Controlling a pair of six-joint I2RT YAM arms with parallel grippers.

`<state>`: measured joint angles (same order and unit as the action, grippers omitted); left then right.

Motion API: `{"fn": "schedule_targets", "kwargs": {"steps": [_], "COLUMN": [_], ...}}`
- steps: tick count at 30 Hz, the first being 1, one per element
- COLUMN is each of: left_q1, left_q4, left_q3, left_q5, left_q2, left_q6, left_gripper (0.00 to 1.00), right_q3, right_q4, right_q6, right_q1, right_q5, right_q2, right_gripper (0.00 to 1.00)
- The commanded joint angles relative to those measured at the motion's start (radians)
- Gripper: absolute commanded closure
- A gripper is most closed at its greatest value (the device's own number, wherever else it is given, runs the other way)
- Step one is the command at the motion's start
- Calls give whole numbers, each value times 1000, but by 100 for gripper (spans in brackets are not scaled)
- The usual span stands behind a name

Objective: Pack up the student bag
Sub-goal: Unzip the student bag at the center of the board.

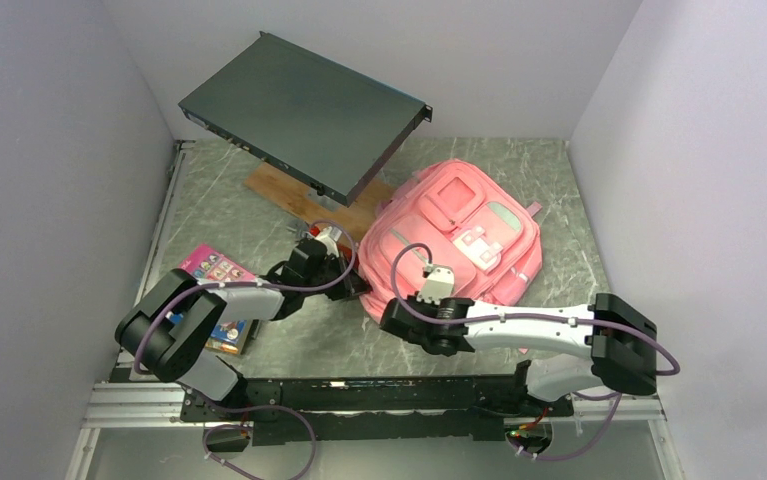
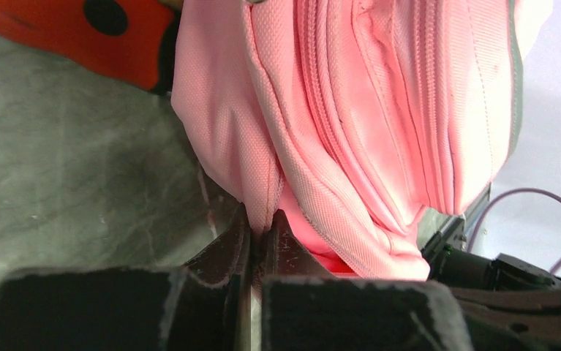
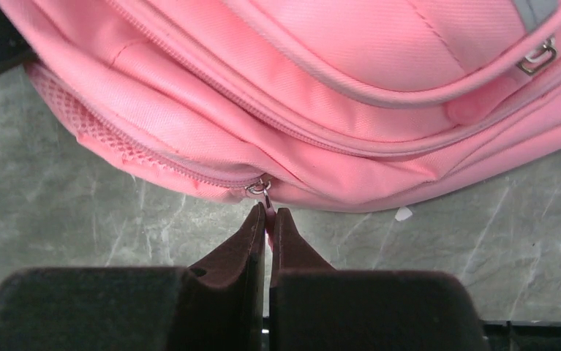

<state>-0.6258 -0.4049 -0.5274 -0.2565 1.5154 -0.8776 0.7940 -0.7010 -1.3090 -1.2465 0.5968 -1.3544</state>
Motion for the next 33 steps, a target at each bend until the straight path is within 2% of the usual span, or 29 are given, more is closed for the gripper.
{"fn": "schedule_targets", "kwargs": {"steps": [1, 3, 5, 8, 11, 14, 17, 24, 27, 33], "left_q1": [73, 92, 108, 116, 117, 136, 197, 242, 277, 323], "left_q4": [-106, -95, -76, -32, -34, -86, -68, 244, 294, 371], "left_q3": [-12, -18, -25, -59, -76, -58, -63, -205, -221, -272], "left_q5": [-19, -67, -101, -156, -214, -237, -260, -247, -202, -214], "left_q2": [-76, -96, -120, -126, -104, -86, -89, -149, -178, -200], "left_q6": [48, 55, 63, 88, 86, 66, 66, 200, 226, 262], "left_gripper": [100, 100, 100, 100, 100, 100, 100, 100, 100, 100], "right_q3": [-108, -145, -172, -158, -139, -158, -205, -279, -295, -289], "right_q4": [-336, -343, -278, -189, -200, -311, -323, -302, -294, -329], "right_q6": [-171, -219, -181, -89, -14, -124, -237, -322, -336, -414], "right_q1": [54, 103, 159, 111, 77, 78, 92, 218, 238, 244], "right_q5": [-43, -50, -60, -18, -27, -84, -126, -42, -44, -48], "right_q2": [41, 61, 107, 192, 180, 80, 102, 346, 353, 315], "right_gripper": [100, 100, 100, 100, 100, 100, 100, 100, 100, 100]}}
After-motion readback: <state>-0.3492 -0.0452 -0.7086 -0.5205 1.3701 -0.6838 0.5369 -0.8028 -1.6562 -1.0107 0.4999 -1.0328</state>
